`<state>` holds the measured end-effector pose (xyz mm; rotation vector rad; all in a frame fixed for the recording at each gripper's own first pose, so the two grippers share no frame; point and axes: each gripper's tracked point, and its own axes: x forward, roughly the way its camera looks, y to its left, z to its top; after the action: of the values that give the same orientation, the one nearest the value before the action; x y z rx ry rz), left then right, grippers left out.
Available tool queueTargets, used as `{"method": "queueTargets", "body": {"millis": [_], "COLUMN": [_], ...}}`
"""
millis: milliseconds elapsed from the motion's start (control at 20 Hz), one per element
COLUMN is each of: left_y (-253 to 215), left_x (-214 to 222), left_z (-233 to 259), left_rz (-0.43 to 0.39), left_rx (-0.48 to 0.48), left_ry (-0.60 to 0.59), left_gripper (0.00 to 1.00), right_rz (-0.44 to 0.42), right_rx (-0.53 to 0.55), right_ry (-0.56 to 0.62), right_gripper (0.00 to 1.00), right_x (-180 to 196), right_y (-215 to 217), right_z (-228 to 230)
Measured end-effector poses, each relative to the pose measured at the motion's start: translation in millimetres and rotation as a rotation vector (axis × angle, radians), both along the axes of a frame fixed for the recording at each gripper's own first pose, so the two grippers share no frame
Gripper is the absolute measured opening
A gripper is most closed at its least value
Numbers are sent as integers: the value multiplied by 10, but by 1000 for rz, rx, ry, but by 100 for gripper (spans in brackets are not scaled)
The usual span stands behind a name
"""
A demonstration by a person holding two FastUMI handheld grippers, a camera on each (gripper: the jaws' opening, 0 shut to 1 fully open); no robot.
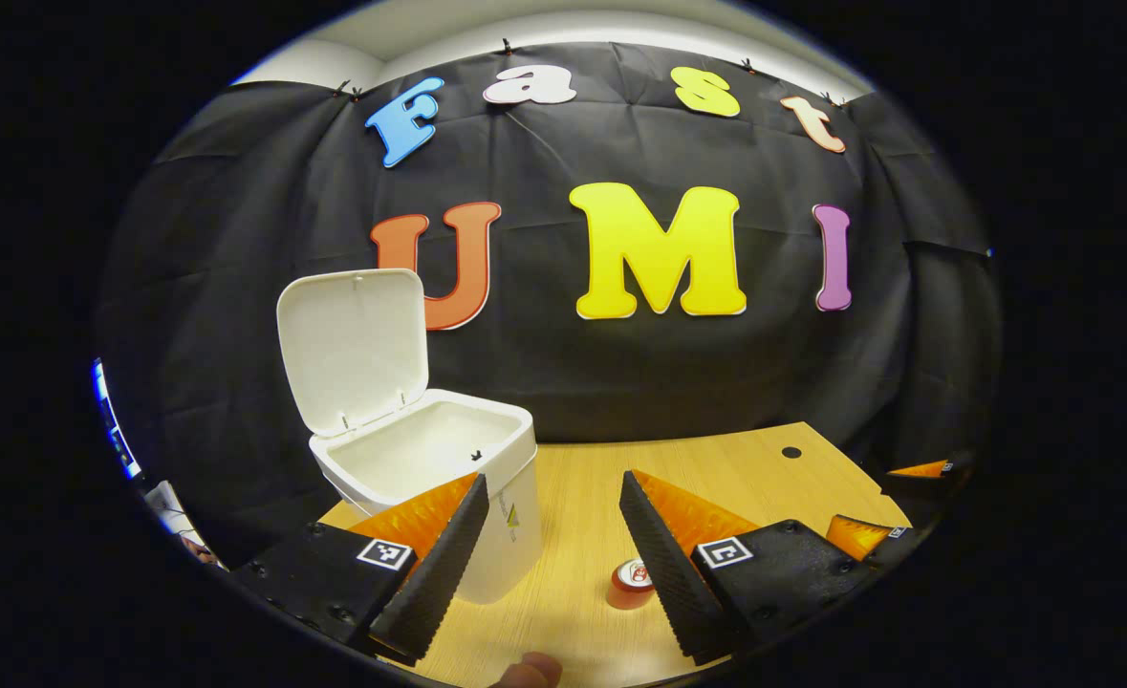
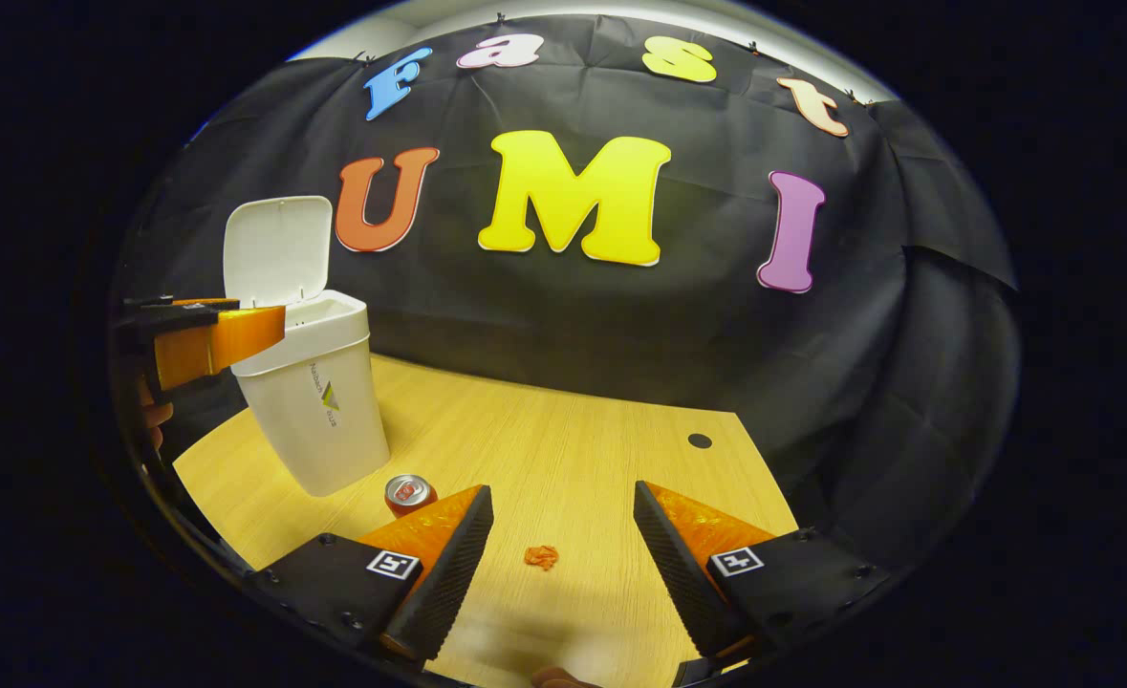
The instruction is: Press the lid of the desktop garbage bin to open it, pick up the crumpled paper on the desktop and throw it into the bin, then pick up the pop can on the desktop and drop it into the bin, and finally close the garbage bin lid.
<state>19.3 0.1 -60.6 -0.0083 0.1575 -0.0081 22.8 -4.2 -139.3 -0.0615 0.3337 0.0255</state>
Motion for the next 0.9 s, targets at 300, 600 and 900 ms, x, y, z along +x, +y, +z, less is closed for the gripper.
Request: {"method": "queueTargets", "body": {"millis": [300, 600, 900], "left_y": [-124, -91, -87], "left_x": [-116, -219, -264], "left_z": [-368, -675, -885], "left_rz": [-58, -47, -42], "left_rx": [-6, 50, 84], "left_ry": [63, 145, 208], "left_gripper": [93, 93, 93], "right_rz": [28, 53, 54], "right_rx": [-10, 4, -30], "right_ry": [99, 213, 334], "right_gripper": [93, 94, 94], "right_x": [221, 460, 698], "right_y": [82, 184, 142], "right_z": [-466, -1041, -1605]}}
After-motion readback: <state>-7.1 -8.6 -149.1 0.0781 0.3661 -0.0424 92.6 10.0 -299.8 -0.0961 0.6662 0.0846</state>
